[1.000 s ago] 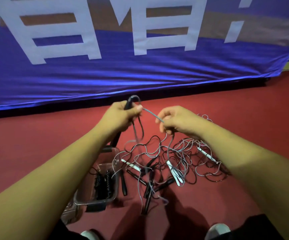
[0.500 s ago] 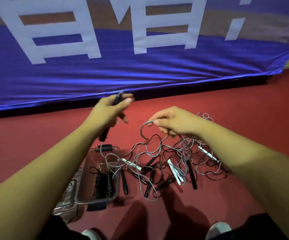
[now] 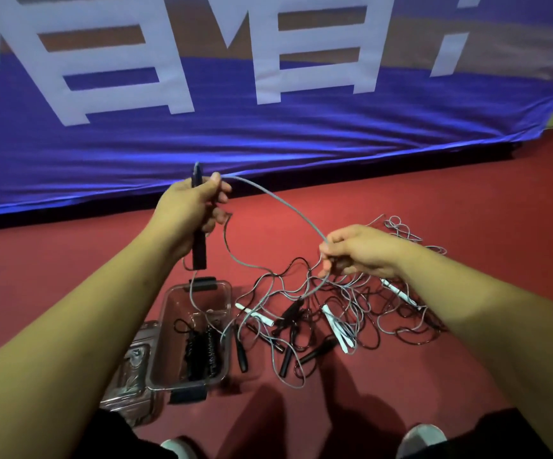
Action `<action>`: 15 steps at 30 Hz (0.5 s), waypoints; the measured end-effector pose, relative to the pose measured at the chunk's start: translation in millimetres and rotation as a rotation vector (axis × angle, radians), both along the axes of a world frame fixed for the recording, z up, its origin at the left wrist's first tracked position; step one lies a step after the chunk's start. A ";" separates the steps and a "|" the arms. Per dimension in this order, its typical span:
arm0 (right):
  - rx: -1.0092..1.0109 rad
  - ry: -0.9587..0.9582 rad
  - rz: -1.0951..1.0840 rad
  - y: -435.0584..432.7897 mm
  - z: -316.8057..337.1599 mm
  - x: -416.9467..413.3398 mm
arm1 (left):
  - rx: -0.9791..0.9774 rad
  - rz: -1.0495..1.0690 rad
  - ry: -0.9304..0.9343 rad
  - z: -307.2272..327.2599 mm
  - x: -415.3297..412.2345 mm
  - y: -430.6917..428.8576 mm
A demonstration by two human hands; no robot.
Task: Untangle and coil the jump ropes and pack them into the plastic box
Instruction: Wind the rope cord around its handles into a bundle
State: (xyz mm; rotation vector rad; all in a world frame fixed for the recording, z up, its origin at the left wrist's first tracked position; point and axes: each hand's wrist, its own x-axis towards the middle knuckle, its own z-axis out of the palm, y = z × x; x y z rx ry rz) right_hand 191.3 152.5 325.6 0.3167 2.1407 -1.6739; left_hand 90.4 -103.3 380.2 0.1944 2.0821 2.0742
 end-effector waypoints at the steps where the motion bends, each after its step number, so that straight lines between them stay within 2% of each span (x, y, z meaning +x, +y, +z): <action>1: -0.105 -0.009 -0.052 -6.9 3.0 -0.8 | -0.094 0.050 -0.001 -4.6 -2.5 -1.8; 4: -0.429 0.008 -0.249 -31.6 20.6 -7.3 | -0.317 0.155 0.109 -8.0 -3.7 -3.0; 7: -0.845 -0.051 -0.425 -50.0 41.7 -14.7 | -0.160 -0.063 0.088 -8.1 21.8 15.4; 9: -1.073 -0.079 -0.513 -55.4 49.4 -20.0 | -0.013 -0.282 -0.058 -13.2 44.9 32.2; 12: -1.181 -0.049 -0.661 -49.3 58.0 -24.9 | 0.108 -0.510 -0.269 -23.2 62.5 45.7; 15: -1.217 0.009 -0.804 -30.1 60.9 -25.5 | 0.069 -0.630 -0.300 -34.7 69.9 47.4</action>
